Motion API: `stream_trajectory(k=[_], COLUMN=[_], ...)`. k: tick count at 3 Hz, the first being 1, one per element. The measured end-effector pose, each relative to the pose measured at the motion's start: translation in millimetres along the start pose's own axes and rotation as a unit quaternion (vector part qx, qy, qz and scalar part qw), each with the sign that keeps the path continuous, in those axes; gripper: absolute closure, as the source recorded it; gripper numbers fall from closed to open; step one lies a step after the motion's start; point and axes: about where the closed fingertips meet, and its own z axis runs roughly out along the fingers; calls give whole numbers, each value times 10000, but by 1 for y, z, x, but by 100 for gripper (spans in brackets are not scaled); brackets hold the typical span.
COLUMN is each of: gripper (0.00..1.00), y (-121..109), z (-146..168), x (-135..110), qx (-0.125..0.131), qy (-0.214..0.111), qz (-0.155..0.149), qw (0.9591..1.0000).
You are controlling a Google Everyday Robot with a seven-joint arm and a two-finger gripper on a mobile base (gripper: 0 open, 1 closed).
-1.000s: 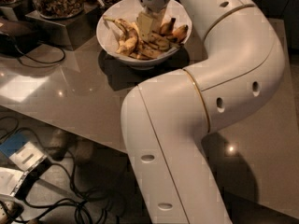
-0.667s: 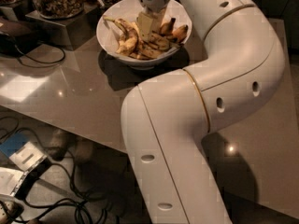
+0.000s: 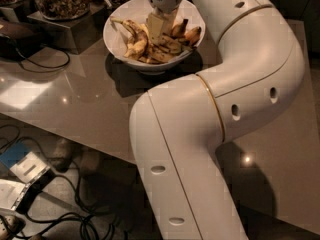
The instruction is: Pick banana from white bowl
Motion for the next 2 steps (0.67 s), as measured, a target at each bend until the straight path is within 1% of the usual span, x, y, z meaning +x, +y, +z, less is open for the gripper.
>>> stream_trajectory(k=[1, 2], gripper=[2, 0], y=[0, -6], z=[0, -45], x=[0, -1], qx=[0, 328], qy=[-1, -611], qz=[0, -306], qw=[10000, 9971])
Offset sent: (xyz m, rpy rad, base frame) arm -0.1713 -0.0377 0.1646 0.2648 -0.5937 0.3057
